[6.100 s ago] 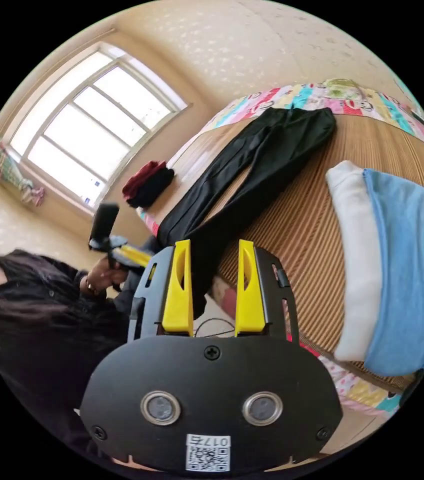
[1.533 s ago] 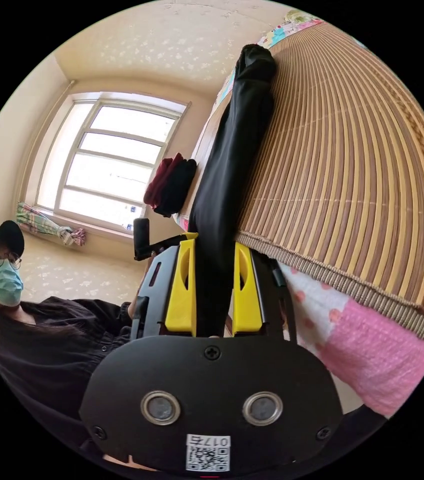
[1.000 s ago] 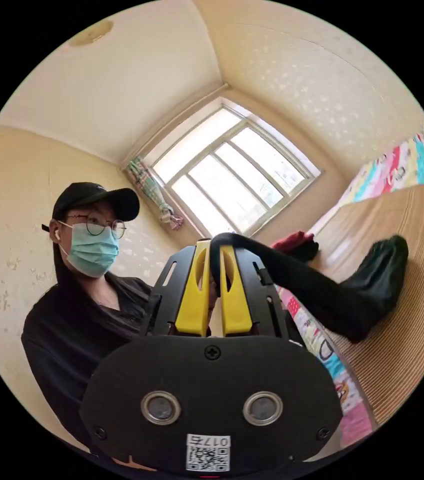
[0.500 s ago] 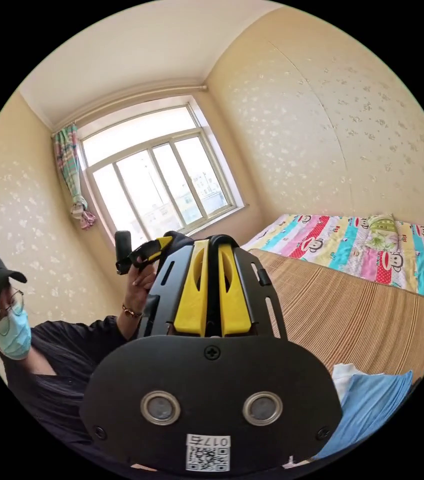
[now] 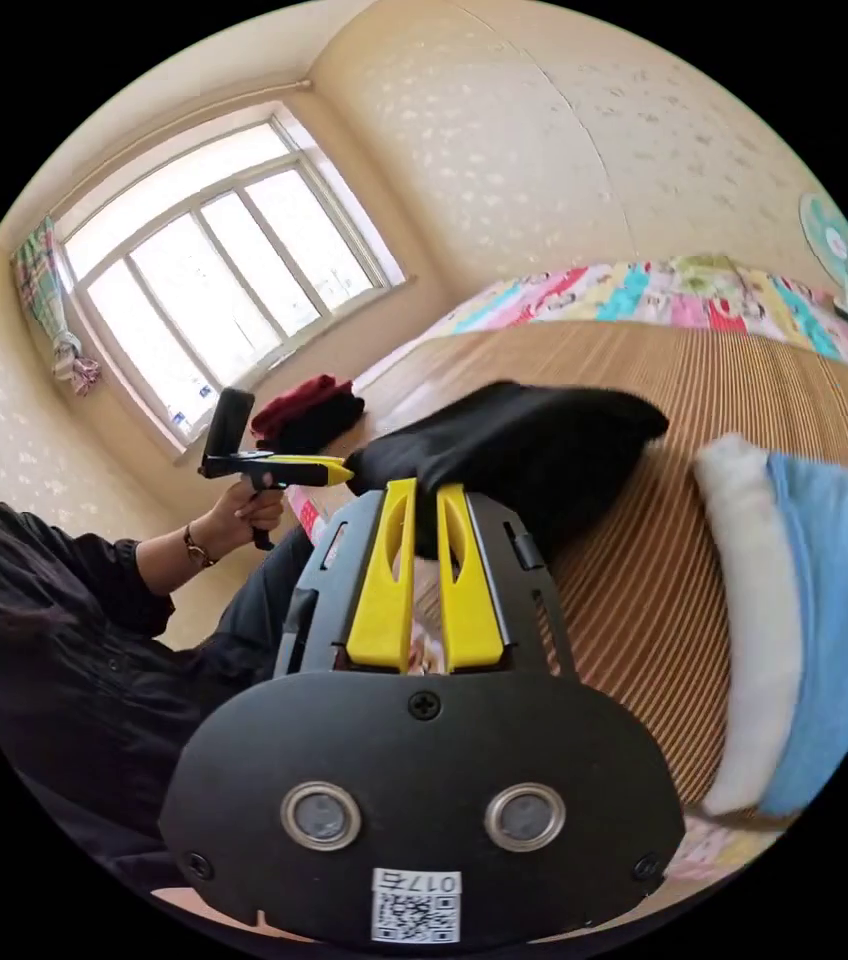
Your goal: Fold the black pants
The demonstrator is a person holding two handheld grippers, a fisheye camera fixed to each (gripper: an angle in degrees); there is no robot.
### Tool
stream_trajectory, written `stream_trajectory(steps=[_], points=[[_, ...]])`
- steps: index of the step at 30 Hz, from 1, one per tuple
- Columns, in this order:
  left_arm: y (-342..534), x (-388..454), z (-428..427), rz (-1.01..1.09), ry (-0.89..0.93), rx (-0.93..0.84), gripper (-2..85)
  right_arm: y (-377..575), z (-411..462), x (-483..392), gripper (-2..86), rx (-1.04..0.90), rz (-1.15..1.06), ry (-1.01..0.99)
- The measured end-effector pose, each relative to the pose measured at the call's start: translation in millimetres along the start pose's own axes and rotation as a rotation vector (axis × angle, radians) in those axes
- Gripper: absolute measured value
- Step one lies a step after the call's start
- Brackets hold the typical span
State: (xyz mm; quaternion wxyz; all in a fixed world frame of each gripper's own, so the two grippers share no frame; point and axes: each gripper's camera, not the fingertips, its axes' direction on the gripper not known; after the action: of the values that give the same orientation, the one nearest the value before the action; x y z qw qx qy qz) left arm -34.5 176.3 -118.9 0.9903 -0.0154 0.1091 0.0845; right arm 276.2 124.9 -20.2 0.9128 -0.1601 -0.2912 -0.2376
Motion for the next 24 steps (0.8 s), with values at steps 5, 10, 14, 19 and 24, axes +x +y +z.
stream_trajectory(steps=[5, 10, 14, 19, 24], points=[[108, -34, 31, -0.165, 0.111, -0.029, 7.3, 67, -8, 29, 8.6, 0.081, 0.251, 0.005], [128, -29, -19, -0.113, 0.013, 0.04, 7.8, -39, -4, 59, 17.3, 0.107, 0.234, -0.045], [132, -33, -67, -0.107, -0.005, 0.143, 7.8, -111, 100, 89, 18.4, -0.184, 0.235, -0.122], [175, -54, -107, -0.213, 0.017, 0.25, 7.7, -170, 202, 22, 16.5, -0.163, 0.137, 0.006], [227, -78, -126, -0.358, -0.014, 0.313, 7.4, -222, 319, -73, 16.6, -0.177, 0.078, -0.065]])
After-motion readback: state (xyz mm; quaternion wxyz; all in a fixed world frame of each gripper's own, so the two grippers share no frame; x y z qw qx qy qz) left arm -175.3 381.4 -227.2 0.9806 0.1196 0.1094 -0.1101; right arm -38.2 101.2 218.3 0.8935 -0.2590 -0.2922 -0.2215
